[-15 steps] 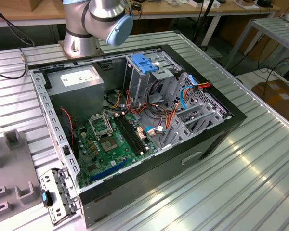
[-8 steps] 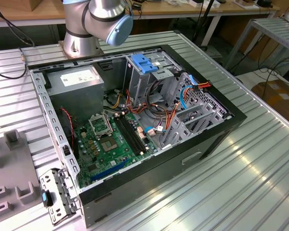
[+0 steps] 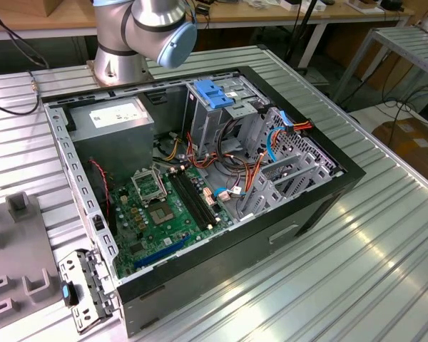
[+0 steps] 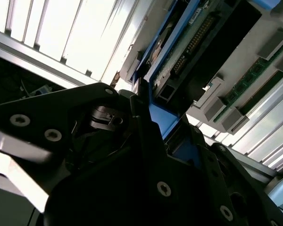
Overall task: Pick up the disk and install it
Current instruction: 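Pick up the disk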
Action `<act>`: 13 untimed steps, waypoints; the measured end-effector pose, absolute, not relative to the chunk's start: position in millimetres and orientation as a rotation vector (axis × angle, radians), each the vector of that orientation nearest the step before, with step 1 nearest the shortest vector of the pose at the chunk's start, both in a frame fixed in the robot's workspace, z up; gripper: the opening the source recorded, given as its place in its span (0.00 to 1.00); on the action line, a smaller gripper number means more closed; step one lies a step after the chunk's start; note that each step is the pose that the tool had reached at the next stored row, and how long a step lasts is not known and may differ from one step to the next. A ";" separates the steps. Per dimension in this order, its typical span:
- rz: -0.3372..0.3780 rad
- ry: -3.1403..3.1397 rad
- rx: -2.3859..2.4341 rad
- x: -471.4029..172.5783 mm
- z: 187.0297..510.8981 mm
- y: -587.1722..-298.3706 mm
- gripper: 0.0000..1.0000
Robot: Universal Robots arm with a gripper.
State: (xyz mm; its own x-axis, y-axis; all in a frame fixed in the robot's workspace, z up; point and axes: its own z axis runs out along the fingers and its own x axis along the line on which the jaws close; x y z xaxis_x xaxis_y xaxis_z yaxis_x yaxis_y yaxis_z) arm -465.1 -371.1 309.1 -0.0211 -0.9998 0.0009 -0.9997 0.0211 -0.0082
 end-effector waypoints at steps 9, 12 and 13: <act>-0.010 2.241 -2.194 -465.2 322.6 -371.1 0.37; -0.010 2.241 -2.194 -465.1 327.4 -371.1 0.37; -0.010 2.241 -2.194 -465.1 328.8 -371.1 0.37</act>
State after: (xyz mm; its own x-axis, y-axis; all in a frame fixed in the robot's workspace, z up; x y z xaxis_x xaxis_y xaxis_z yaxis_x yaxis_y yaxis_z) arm -465.1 -371.1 328.8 -0.0211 -0.9998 0.0009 -0.9997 0.0211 -0.0082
